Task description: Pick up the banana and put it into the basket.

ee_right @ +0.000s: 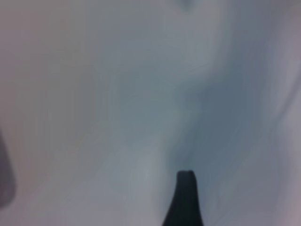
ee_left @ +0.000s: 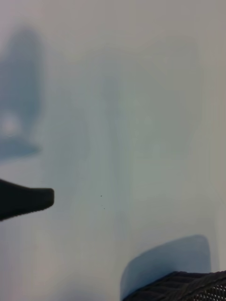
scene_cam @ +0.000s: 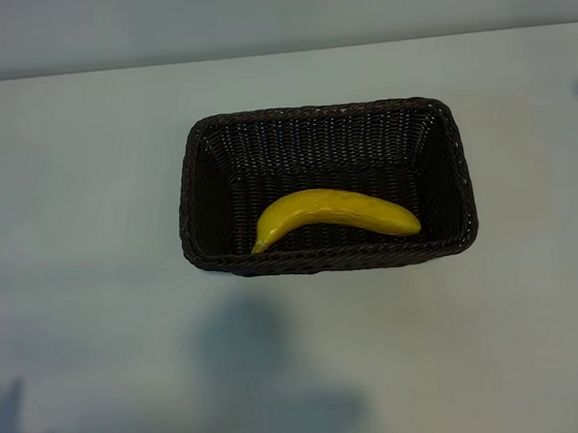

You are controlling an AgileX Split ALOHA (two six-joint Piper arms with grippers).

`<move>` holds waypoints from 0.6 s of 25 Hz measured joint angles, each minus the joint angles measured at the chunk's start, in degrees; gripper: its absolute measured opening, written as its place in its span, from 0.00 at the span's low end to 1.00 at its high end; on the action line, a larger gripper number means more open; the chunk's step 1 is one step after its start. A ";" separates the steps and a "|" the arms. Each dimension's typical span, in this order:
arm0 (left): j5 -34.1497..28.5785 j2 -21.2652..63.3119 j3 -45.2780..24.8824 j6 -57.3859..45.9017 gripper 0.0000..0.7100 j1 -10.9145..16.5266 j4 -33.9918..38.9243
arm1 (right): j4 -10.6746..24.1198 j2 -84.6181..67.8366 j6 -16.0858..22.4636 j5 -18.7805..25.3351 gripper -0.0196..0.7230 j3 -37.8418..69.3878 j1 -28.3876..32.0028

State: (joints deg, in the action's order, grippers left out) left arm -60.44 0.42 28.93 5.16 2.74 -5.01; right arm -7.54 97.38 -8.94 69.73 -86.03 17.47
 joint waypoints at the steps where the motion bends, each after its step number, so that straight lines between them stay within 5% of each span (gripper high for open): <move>1: 0.00 0.00 0.00 0.00 0.76 0.00 0.00 | 0.02 -1.96 -0.42 0.00 0.84 1.84 0.00; 8: 0.00 0.00 0.00 0.00 0.76 0.00 0.00 | -0.60 -17.35 -1.35 0.06 0.84 13.60 -0.87; 15: 0.00 0.00 0.00 0.00 0.76 0.00 0.00 | -0.43 -31.80 -2.38 0.16 0.83 22.02 -8.20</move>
State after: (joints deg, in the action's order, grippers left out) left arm -60.44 0.42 28.93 5.16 2.74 -5.01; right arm -7.98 65.58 -11.31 69.89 -64.01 9.26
